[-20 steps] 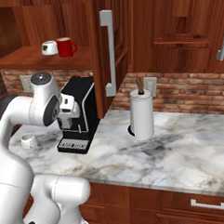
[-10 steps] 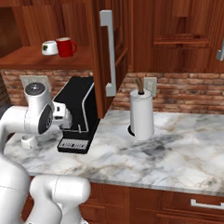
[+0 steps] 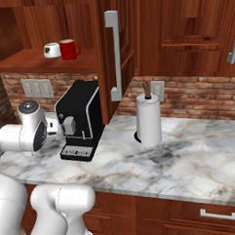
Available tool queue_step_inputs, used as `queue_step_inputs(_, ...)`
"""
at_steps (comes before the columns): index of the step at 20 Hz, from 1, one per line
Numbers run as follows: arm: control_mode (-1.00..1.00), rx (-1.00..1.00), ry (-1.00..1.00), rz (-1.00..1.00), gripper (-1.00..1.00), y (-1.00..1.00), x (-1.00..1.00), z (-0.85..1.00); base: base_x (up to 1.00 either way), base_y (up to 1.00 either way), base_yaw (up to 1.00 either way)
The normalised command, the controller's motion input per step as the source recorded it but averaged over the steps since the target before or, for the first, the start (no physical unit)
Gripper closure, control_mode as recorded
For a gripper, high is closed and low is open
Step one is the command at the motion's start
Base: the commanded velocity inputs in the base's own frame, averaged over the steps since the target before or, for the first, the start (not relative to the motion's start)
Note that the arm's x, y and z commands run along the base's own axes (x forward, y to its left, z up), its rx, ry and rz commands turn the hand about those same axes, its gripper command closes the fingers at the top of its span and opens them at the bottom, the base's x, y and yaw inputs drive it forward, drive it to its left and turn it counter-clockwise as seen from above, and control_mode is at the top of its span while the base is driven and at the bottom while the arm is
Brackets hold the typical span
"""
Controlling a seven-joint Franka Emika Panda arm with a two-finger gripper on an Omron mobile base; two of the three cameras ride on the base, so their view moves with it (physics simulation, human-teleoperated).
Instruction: Pick the mug on the counter and place it in the cabinet with the handle facing the right, like the mugs already inside.
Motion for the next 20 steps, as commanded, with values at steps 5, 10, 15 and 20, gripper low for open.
queue_step_inputs(5,-1.00,0.00,0.00,0.01,-1.00,0.43,0.00,-0.30,0.00,0.00,0.00)
queue_step_inputs(10,-1.00,0.00,0.00,0.00,-1.00,0.35,0.00,-0.17,0.00,0.00,0.00)
queue_step_inputs(15,-1.00,0.00,0.00,0.00,-1.00,0.32,0.01,-0.08,0.00,0.00,0.00)
queue_step_inputs(20,-1.00,0.00,0.00,0.02,-1.00,0.32,0.01,-0.14,0.00,0.00,0.00)
